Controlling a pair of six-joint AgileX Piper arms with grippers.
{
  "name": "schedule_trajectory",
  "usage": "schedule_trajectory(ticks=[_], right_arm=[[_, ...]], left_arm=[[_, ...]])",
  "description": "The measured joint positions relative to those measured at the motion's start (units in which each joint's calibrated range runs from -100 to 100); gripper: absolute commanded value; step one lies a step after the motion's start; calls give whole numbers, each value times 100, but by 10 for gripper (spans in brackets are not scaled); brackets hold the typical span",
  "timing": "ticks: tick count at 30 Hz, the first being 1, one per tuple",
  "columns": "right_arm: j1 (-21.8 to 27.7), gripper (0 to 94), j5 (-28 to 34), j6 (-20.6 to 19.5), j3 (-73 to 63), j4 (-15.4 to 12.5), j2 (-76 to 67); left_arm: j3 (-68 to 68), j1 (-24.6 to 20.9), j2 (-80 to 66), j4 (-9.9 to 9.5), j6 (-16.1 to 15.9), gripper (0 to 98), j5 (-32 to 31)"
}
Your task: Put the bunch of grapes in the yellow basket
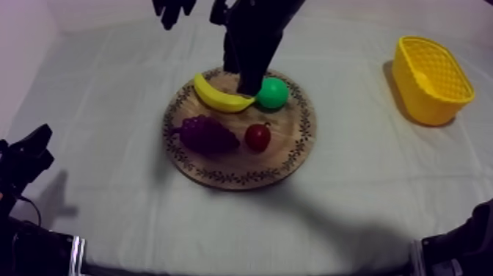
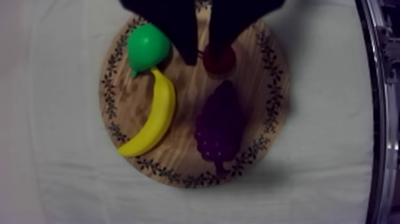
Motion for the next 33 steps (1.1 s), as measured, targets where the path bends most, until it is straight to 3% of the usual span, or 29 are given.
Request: schedule_trajectory(ticks=[7,10,19,33], right_arm=[[0,462,57,11,33,-141,95],[-26,535,57,101,47,-166,147],[-57,634,-7,268,7,-251,330],[-11,680,-334,359,38,-487,886]], left_arm=[[0,0,0,0,0,1,0],[0,0,0,0,0,1,0],[0,0,0,0,0,1,0],[0,0,0,0,0,1,0]])
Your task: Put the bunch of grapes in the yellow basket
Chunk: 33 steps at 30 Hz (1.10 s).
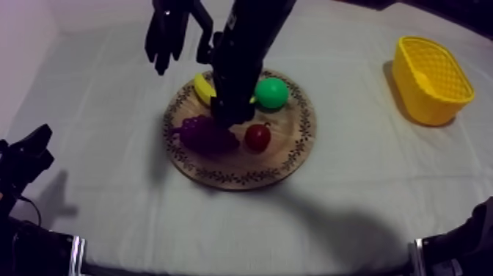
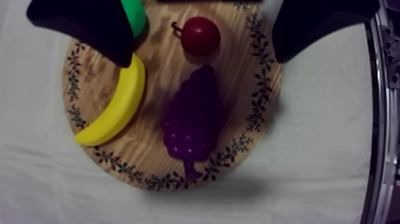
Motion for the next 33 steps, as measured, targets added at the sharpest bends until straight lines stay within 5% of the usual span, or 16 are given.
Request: schedule_trajectory(ticks=[33], right_arm=[[-14,635,-823,64,-891,-126,2374]], left_arm=[[0,0,0,0,0,1,0]])
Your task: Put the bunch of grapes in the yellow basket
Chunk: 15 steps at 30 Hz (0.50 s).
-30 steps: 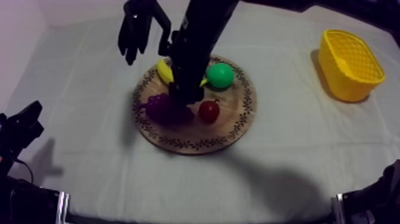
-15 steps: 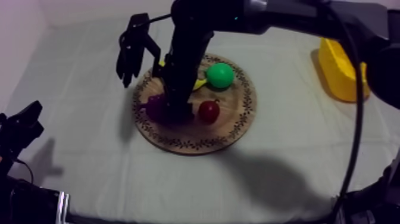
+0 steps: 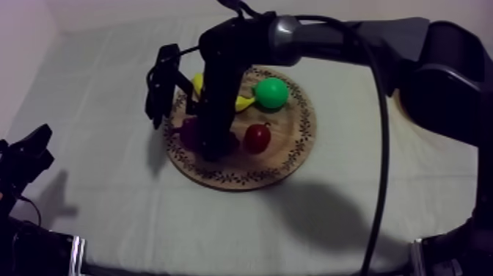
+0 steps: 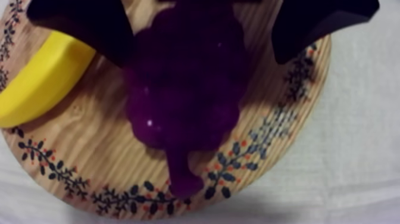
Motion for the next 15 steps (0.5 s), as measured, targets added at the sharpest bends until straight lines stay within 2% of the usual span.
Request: schedule_trajectory(ticks=[9,15], right_arm=[[35,457,-152,-36,-279,28,230],[88,394,-205,-44,-287,108,124]], left_arm=[[0,0,0,0,0,1,0],[0,0,0,0,0,1,0]])
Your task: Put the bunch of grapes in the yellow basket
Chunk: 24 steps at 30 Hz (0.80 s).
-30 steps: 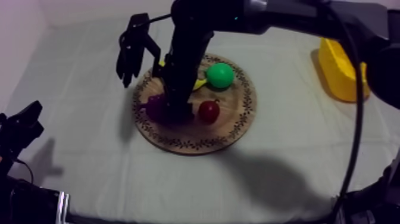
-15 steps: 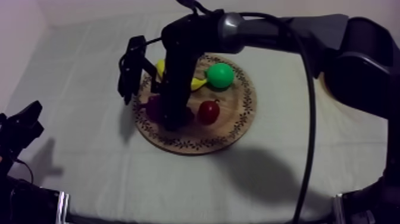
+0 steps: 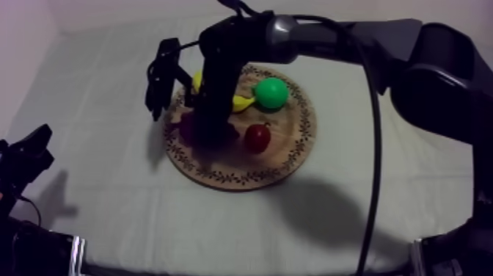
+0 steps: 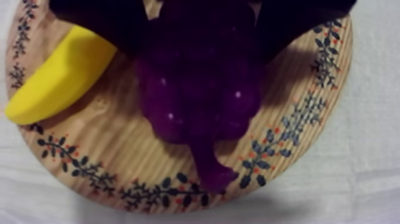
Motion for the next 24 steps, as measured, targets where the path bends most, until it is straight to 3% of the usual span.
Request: schedule_trajectory(ticks=[24], right_arm=[[570,380,-194,331,1306,232,-2514]], left_arm=[[0,0,0,0,0,1,0]])
